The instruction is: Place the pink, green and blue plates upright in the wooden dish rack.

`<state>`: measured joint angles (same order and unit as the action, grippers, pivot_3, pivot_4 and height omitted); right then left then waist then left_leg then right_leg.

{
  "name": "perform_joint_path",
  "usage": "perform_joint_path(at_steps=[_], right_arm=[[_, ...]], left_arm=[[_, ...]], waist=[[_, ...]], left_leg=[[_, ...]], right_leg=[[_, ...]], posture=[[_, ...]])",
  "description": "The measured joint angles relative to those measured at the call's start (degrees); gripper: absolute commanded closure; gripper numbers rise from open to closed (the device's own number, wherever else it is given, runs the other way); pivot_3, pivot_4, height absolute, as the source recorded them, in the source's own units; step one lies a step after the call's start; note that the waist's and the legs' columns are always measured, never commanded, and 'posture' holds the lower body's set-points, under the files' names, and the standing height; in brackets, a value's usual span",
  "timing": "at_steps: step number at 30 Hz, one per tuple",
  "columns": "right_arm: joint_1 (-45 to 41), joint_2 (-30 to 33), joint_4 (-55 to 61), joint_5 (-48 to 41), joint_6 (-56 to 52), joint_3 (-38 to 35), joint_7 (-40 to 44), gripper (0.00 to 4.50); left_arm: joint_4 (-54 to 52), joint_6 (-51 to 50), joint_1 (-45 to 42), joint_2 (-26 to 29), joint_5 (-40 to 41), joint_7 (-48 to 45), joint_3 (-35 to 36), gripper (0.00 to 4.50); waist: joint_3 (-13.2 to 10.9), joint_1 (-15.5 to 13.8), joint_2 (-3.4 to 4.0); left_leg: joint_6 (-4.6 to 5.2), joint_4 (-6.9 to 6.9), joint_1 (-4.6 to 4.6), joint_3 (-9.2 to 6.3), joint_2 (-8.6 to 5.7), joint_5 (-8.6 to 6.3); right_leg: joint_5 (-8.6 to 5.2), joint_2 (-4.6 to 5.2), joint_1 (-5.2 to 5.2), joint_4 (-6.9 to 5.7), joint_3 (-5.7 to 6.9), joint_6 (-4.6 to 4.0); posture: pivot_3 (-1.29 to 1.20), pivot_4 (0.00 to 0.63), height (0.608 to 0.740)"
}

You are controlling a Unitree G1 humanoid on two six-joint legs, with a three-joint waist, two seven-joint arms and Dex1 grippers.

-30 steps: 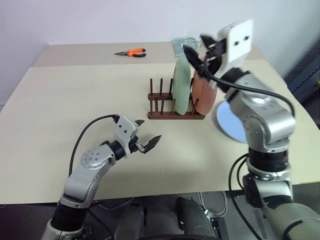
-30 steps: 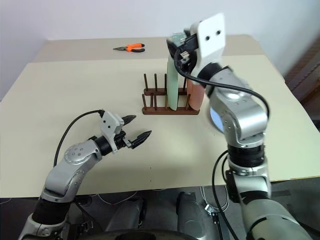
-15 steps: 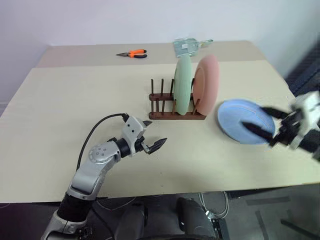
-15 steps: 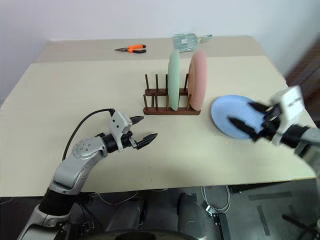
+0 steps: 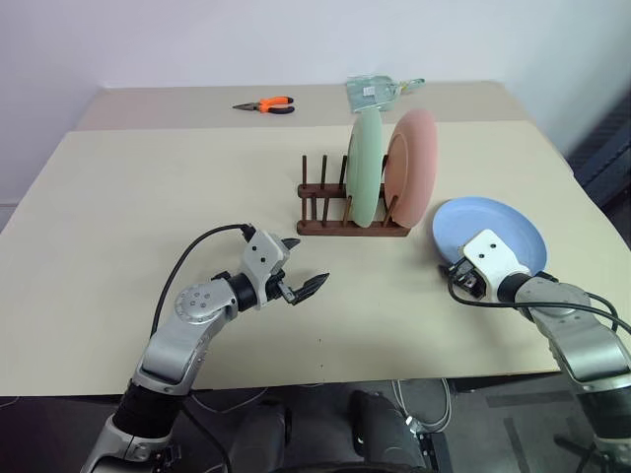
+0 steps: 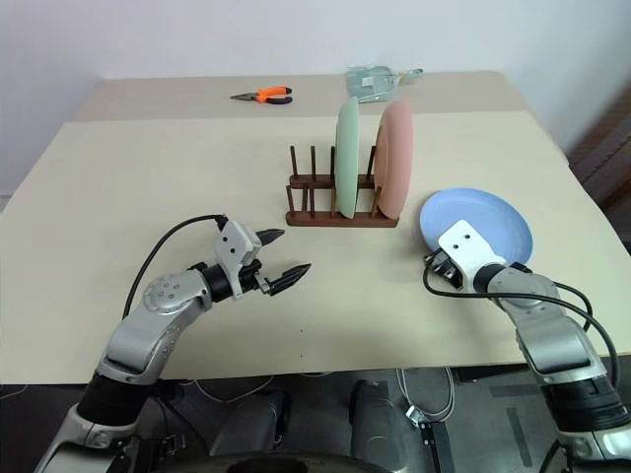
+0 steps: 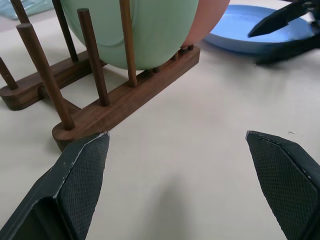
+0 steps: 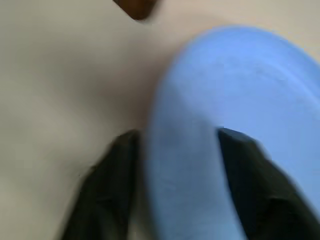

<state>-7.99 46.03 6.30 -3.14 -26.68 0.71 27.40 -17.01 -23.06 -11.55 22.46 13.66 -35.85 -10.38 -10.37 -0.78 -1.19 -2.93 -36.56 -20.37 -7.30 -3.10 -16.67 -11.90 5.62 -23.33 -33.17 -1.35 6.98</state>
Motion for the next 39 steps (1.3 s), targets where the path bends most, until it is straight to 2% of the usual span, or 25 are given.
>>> perform_joint_path(at_steps=[2,8,11,14,18,21,24,26,31,39], right_arm=[[-0.55,0.00,-1.46,1.55,0.74,0.32,-0.35,4.38],[-3.37,-2.47,-2.45,3.27,1.84,-1.63,-3.95,4.46],[-12.11,-4.65,-4.68,4.09,4.48,-7.44,-11.73,4.46],[-23.88,-3.25,-4.07,2.96,7.38,-13.07,-13.87,4.46],[-38.46,-8.47,3.49,-7.35,7.14,-15.17,-11.07,4.46],[-46.80,-19.72,7.97,-26.79,-5.09,-16.77,-10.69,4.46],[-52.91,-32.83,9.28,-45.25,-15.07,-17.89,-18.21,4.46],[-54.52,-39.10,9.35,-53.43,-18.95,-17.51,-24.83,4.46],[-53.32,-50.82,5.60,-63.47,-21.83,-17.34,-41.79,4.46],[-48.86,-50.63,-0.46,-62.94,-21.88,-17.00,-48.61,4.46]], left_arm=[[0.00,0.00,0.17,-0.01,-0.31,0.03,0.00,0.00],[0.00,0.01,0.20,-0.12,-0.63,0.05,0.11,0.00],[-0.01,0.06,0.11,-0.33,-0.60,0.06,0.18,0.00],[0.13,0.23,0.17,-0.17,-0.62,0.01,0.49,0.00],[0.75,0.98,-0.47,-0.68,-0.63,-0.05,0.33,0.00],[1.34,1.46,-0.77,-0.76,-0.71,-0.03,0.28,0.00],[1.85,2.38,-0.48,-0.64,-1.13,0.00,0.33,0.00],[2.46,2.70,-0.09,-0.35,-1.27,0.10,0.68,0.00],[3.59,4.21,0.75,1.38,-1.89,1.17,3.58,0.00],[3.61,5.60,5.12,4.52,-1.88,1.31,8.62,0.00]], waist=[[-0.01,0.00,0.00],[-0.02,0.28,0.01],[-0.19,0.42,0.47],[-0.21,0.38,0.50],[-0.09,1.32,0.28],[-0.08,1.76,0.27],[-0.12,1.77,0.35],[-0.10,1.39,0.31],[-0.08,1.54,0.30],[-0.09,1.77,0.32]], left_leg=[[0.00,-0.06,-0.04,-0.02,0.00,0.00],[0.01,-0.05,-0.02,-0.01,0.00,0.00],[0.01,-0.25,-0.11,0.04,-0.04,0.00],[0.04,-0.25,-0.09,0.01,0.01,-0.02],[0.05,-0.17,-0.05,-0.17,0.06,-0.03],[0.05,-0.19,-0.03,-0.22,0.06,-0.03],[0.05,-0.13,-0.04,-0.39,0.07,-0.03],[0.05,-0.10,-0.09,-0.45,0.05,-0.03],[0.04,-0.09,-0.10,-0.48,-0.02,-0.02],[0.04,0.02,-0.08,-0.31,0.00,-0.01]], right_leg=[[0.00,0.00,0.01,-0.02,0.01,0.00],[0.10,-0.01,-0.03,-0.05,0.00,-0.12],[0.14,-0.01,-0.06,-0.07,-0.07,-0.02],[0.13,-0.05,-0.03,-0.08,-0.01,-0.01],[0.22,-0.10,0.01,-0.08,0.07,-0.09],[0.26,-0.08,0.00,-0.12,0.02,-0.19],[0.26,-0.10,-0.14,-0.28,0.03,-0.21],[0.26,-0.10,-0.14,-0.28,0.15,-0.21],[0.26,-0.07,-0.19,-0.25,0.08,-0.22],[0.28,-0.09,-0.27,-0.30,0.09,-0.17]], posture=[[0.00,0.150,0.740],[0.00,0.150,0.740],[0.00,0.150,0.740],[0.00,0.150,0.740],[0.00,0.150,0.740],[0.00,0.150,0.740],[0.00,0.150,0.740],[0.00,0.150,0.740],[0.00,0.150,0.740],[0.00,0.150,0.740]])
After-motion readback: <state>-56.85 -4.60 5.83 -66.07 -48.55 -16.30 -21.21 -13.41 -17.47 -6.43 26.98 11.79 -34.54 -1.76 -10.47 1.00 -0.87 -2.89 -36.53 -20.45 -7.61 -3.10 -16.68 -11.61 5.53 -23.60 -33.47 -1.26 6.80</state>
